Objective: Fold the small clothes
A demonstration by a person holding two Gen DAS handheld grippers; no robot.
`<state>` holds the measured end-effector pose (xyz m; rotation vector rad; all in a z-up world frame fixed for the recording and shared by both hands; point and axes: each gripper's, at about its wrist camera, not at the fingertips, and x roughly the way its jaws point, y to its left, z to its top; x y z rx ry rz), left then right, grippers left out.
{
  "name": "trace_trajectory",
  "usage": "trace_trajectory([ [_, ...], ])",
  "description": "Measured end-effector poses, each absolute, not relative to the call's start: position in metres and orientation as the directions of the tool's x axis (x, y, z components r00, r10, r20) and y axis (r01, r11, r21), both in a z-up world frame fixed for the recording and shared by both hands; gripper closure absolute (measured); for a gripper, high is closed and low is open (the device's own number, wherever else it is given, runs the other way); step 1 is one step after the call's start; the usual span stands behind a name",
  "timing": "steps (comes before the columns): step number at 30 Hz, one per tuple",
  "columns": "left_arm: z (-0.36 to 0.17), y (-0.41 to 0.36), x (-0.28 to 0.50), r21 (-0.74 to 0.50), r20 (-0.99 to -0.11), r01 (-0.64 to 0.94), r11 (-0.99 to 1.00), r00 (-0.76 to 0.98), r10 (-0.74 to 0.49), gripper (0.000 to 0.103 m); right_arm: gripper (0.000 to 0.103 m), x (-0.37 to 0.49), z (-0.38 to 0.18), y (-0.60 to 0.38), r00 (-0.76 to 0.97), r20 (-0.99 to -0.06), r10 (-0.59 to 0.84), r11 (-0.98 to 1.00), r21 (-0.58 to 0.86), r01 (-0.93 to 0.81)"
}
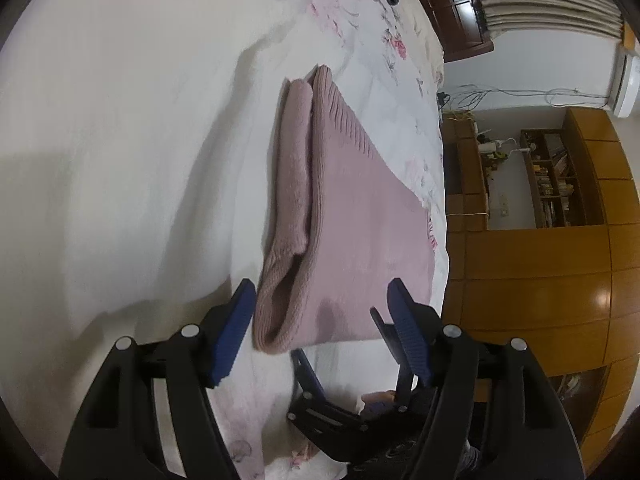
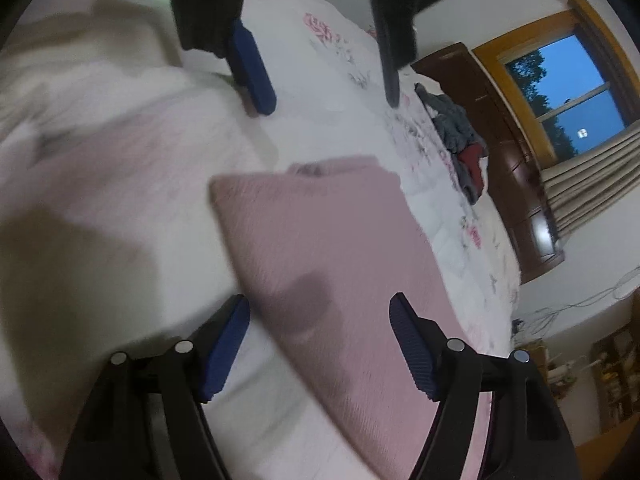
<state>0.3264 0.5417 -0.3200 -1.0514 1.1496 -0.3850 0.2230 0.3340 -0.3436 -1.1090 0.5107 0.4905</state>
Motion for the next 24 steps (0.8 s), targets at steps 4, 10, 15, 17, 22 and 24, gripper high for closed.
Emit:
trace_trajectory([
  [4,-0.322,0.544,0.341,-0.835,-0.551,-0.246,0.493,0.408,-0.728,0.033,0.041,0.244,-0.348,0.350,0.806,-0.583,0.103,0.374,-0.728,-0.574],
  [10,-0.324,0.550,0.372,-0.834,-0.551,-0.263,0.485,0.398,-0.733,0.026,0.091,0.270,-0.341,0.355,0.762,-0.639,0.103,0.469,-0.644,-0.604],
  [15,-0.333,0.532,0.415,-0.823,-0.566,-0.258,0.505,0.306,-0.765,0.023,0.092,0.269,-0.314,0.343,0.761,-0.633,0.144,0.548,-0.589,-0.594],
  [17,-0.337,0.526,0.430,-0.809,-0.585,-0.256,0.529,0.281,-0.761,0.023,0.092,0.270,-0.306,0.338,0.762,-0.629,0.154,0.572,-0.572,-0.589],
  [22,-0.352,0.509,0.478,-0.731,-0.680,-0.260,0.631,0.197,-0.706,0.023,0.092,0.274,-0.288,0.328,0.766,-0.619,0.174,0.616,-0.538,-0.575],
  [24,-0.356,0.505,0.496,-0.715,-0.695,-0.261,0.648,0.170,-0.699,0.026,0.092,0.277,-0.284,0.325,0.765,-0.618,0.181,0.626,-0.528,-0.574],
])
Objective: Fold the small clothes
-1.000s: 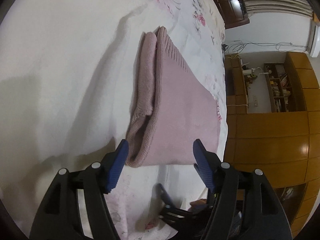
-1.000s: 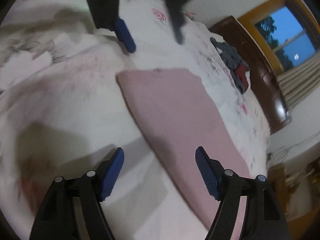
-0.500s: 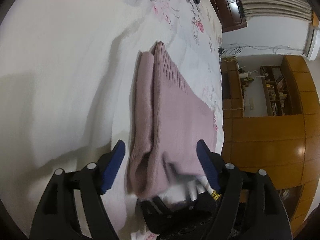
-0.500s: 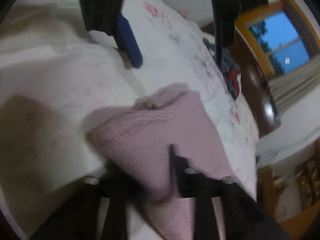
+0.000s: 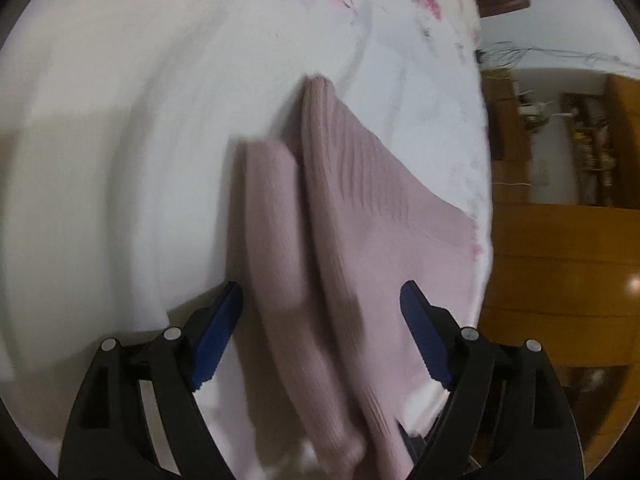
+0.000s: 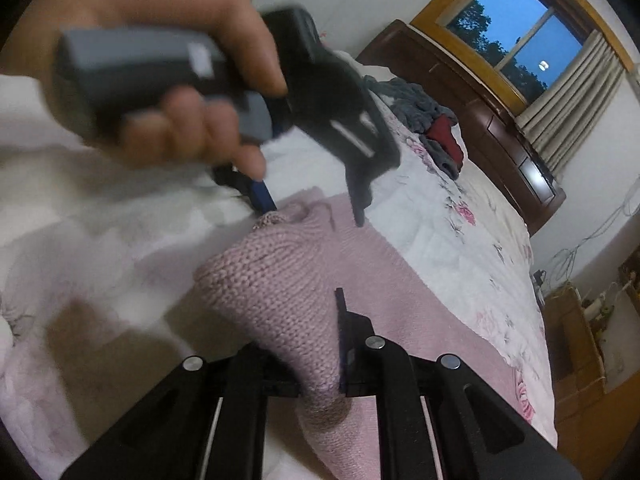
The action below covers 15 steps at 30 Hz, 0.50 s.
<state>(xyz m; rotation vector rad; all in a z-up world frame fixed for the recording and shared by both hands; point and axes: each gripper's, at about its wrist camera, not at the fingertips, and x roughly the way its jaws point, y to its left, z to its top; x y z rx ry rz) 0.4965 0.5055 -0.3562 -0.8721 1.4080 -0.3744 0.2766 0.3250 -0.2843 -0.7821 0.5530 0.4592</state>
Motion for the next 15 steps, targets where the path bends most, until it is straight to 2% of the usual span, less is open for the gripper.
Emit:
trace_trajectory([
  [2,-0.356,0.503,0.509,-0.691,-0.720,-0.247,0.679,0.155,-0.677,0.033,0.092,0.280,-0.281,0.323,0.762,-0.620,0.187,0.638,-0.513,-0.574],
  [3,-0.356,0.500,0.516,-0.675,-0.735,-0.239,0.698,0.134,-0.664,0.044,0.092,0.281,-0.280,0.322,0.761,-0.620,0.190,0.645,-0.506,-0.573],
  [4,-0.356,0.498,0.521,-0.655,-0.752,-0.233,0.718,0.114,-0.649,0.049,0.092,0.281,-0.278,0.322,0.760,-0.620,0.192,0.649,-0.500,-0.573],
  [5,-0.356,0.495,0.526,-0.624,-0.778,-0.222,0.749,0.091,-0.622,0.060,0.092,0.282,-0.277,0.321,0.759,-0.621,0.196,0.655,-0.493,-0.573],
  [8,-0.350,0.492,0.534,-0.610,-0.790,-0.204,0.766,0.080,-0.608,0.076,0.092,0.284,-0.275,0.319,0.754,-0.625,0.202,0.671,-0.473,-0.571],
  [15,-0.330,0.487,0.540,-0.579,-0.815,-0.155,0.800,0.086,-0.573,0.079,0.092,0.283,-0.268,0.315,0.752,-0.624,0.214,0.707,-0.432,-0.560],
])
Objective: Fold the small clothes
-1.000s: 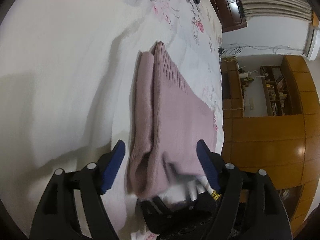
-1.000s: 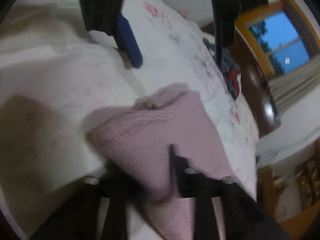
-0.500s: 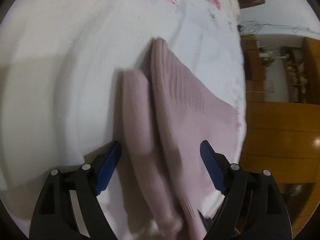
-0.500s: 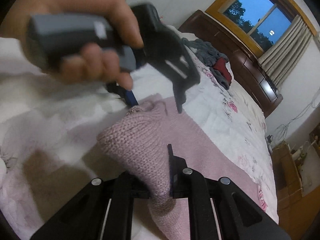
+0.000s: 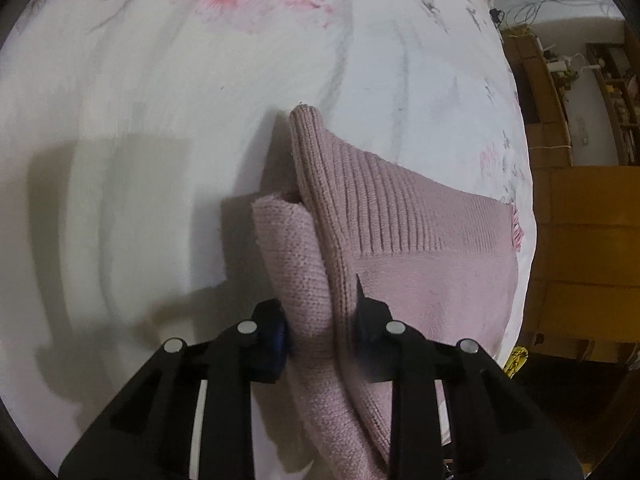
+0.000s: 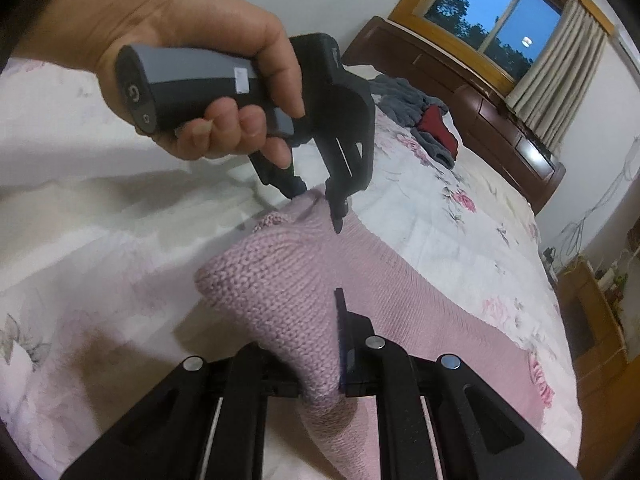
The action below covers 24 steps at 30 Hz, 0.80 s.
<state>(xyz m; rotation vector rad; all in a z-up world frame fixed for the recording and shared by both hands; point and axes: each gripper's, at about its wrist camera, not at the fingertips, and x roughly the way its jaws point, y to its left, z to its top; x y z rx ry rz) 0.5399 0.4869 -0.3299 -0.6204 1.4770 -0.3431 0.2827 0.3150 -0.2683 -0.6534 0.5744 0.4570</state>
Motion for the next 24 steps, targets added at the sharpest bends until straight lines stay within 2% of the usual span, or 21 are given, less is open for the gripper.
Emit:
trace_trajectory([
  [24,-0.236,0.436,0.545,-0.460,-0.883,-0.019,0.888,0.109,-0.456,0.080,0.092,0.285,-0.217,0.281,0.768,-0.595,0.239,0.811,-0.312,-0.494],
])
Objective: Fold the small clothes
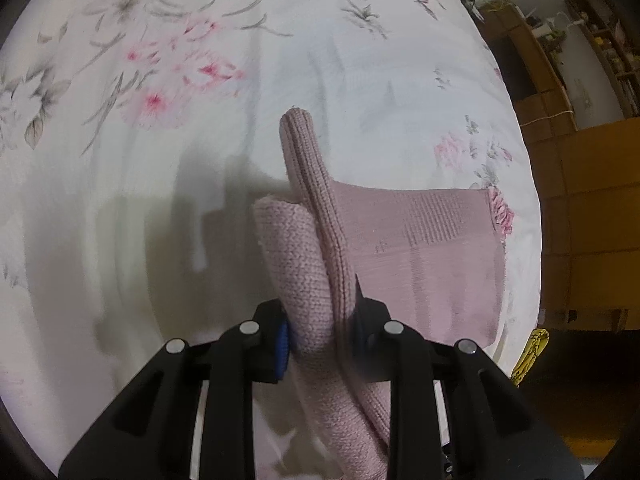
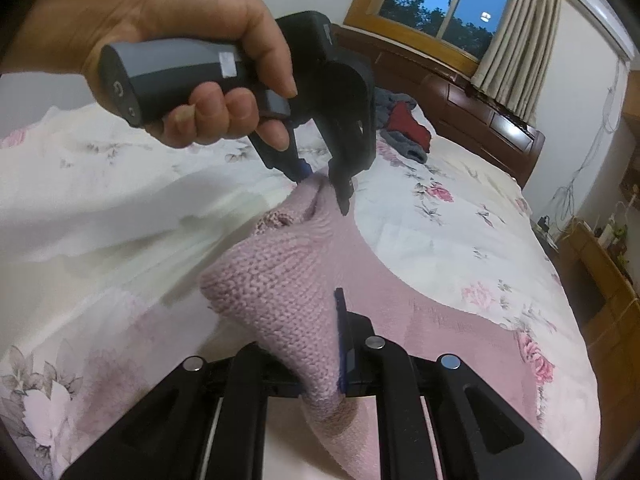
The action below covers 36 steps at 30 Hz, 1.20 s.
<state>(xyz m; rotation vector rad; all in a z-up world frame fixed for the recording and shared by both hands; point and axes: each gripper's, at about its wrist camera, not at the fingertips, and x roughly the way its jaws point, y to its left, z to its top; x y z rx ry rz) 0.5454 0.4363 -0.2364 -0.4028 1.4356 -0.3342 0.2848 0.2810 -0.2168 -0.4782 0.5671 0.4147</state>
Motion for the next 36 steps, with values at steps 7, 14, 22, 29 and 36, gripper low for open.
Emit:
trace_trajectory([
  [7,-0.210,0.415,0.548,-0.432,-0.894,0.016,0.902,0.121,-0.431,0.080,0.092,0.286,-0.198,0.264,0.778,-0.582,0.239,0.836,-0.285,-0.470],
  [14,-0.188,0.394,0.549,-0.404,-0.904,0.042,0.914,0.131,-0.406,0.080,0.092,0.284,-0.182,0.249,0.786,-0.572,0.236,0.855,-0.262,-0.447],
  [22,-0.167,0.369,0.549,-0.360,-0.921,0.062,0.931,0.138,-0.365,0.080,0.092,0.282,-0.166,0.230,0.790,-0.565,0.239,0.877,-0.224,-0.425],
  [29,-0.154,0.340,0.550,-0.335,-0.928,0.085,0.938,0.146,-0.344,0.080,0.092,0.282,-0.157,0.210,0.791,-0.563,0.238,0.895,-0.189,-0.403],
  [36,-0.146,0.308,0.552,-0.299,-0.939,0.091,0.950,0.150,-0.309,0.080,0.092,0.282,-0.149,0.184,0.791,-0.566,0.235,0.916,-0.143,-0.375],
])
